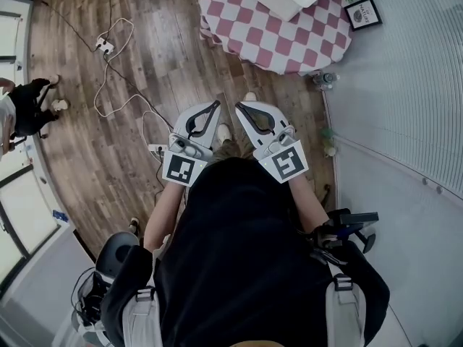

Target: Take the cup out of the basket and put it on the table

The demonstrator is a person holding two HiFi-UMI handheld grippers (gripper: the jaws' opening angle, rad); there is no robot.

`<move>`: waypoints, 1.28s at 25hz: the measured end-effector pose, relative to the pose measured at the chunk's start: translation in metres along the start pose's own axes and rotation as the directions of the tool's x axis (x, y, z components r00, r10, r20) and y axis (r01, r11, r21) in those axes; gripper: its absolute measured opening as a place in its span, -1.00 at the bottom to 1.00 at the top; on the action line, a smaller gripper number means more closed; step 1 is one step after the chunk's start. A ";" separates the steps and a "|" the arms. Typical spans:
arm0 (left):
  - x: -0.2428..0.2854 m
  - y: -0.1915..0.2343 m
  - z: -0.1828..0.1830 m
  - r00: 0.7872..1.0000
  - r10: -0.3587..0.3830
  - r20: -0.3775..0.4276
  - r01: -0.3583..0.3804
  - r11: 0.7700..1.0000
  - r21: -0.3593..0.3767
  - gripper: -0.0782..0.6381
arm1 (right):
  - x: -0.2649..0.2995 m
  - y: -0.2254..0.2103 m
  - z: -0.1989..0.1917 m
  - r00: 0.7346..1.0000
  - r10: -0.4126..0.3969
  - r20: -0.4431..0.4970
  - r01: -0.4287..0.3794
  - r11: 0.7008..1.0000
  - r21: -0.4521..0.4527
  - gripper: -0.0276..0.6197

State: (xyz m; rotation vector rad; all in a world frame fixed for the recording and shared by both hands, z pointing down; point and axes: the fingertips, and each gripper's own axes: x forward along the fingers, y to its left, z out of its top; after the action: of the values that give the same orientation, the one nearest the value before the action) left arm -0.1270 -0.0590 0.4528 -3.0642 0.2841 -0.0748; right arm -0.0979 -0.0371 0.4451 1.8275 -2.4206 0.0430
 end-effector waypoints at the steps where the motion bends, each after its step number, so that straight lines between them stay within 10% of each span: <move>1: 0.008 0.002 0.001 1.000 0.006 0.001 -0.006 1.000 -0.011 -0.77 | 0.003 -0.007 -0.002 1.000 0.009 -0.007 -0.009 1.000 -0.005 -0.88; 9: 0.068 0.024 -0.001 0.996 0.075 -0.043 -0.077 0.995 -0.067 -0.77 | 0.022 -0.070 0.001 0.999 0.038 -0.015 -0.039 0.998 -0.052 -0.88; 23: 0.212 0.013 0.000 0.993 0.004 -0.120 0.023 0.976 0.216 -0.77 | -0.001 -0.208 -0.028 0.997 -0.006 0.081 0.010 0.999 -0.051 -0.89; 32: 0.253 0.007 -0.021 0.990 0.026 -0.136 -0.017 0.998 0.067 -0.77 | -0.017 -0.256 -0.060 0.998 -0.039 0.058 0.038 0.999 0.020 -0.89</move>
State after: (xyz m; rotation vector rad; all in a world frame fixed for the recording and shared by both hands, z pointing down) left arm 0.1193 -0.1145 0.4841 -2.9953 0.3155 -0.2874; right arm 0.1563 -0.0862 0.4921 1.9094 -2.4306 0.0099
